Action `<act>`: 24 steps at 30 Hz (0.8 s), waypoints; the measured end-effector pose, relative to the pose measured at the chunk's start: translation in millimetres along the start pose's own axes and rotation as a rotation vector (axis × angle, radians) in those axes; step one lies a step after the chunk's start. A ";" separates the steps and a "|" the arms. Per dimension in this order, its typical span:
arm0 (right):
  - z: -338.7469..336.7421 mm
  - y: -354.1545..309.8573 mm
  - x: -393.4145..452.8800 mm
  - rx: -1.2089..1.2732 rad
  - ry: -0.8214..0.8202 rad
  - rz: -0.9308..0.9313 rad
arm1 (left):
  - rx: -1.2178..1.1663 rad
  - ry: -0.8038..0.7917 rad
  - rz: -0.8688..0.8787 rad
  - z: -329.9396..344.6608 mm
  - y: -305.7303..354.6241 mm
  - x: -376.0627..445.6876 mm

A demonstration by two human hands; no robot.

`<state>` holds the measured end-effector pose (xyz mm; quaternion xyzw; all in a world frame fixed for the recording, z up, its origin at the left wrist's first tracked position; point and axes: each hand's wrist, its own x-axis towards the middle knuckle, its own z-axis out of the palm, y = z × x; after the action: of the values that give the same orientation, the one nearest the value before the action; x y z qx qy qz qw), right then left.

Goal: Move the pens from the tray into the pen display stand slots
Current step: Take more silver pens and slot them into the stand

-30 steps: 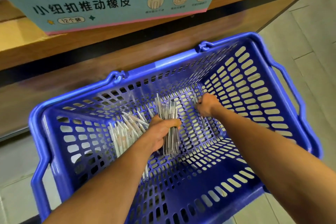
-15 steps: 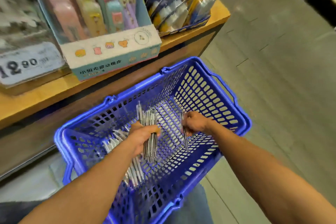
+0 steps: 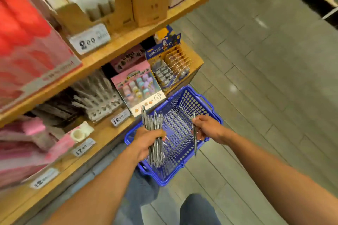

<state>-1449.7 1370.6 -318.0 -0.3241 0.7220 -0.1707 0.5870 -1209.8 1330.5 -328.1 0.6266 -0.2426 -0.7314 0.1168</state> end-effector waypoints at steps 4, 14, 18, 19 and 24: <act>-4.1 -69.3 -78.5 0.082 0.023 -0.054 | -0.010 0.044 0.022 -25.0 56.7 -100.4; -3.4 -174.8 -179.8 0.021 -0.005 -0.192 | -0.183 0.146 0.192 -81.9 105.8 -253.8; 12.2 -199.1 -205.2 -0.027 -0.077 -0.249 | -0.268 0.102 0.220 -102.6 89.6 -300.0; 18.2 -203.7 -212.4 -0.036 -0.096 -0.258 | -0.292 0.111 0.218 -109.4 83.1 -310.2; 66.5 -229.4 -249.4 -0.036 -0.191 -0.246 | -0.410 0.245 0.242 -145.8 47.8 -371.1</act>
<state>-1299.4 1378.4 -7.2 -0.4353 0.6207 -0.1970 0.6216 -1004.7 1435.5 0.8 0.6403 -0.1465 -0.6646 0.3563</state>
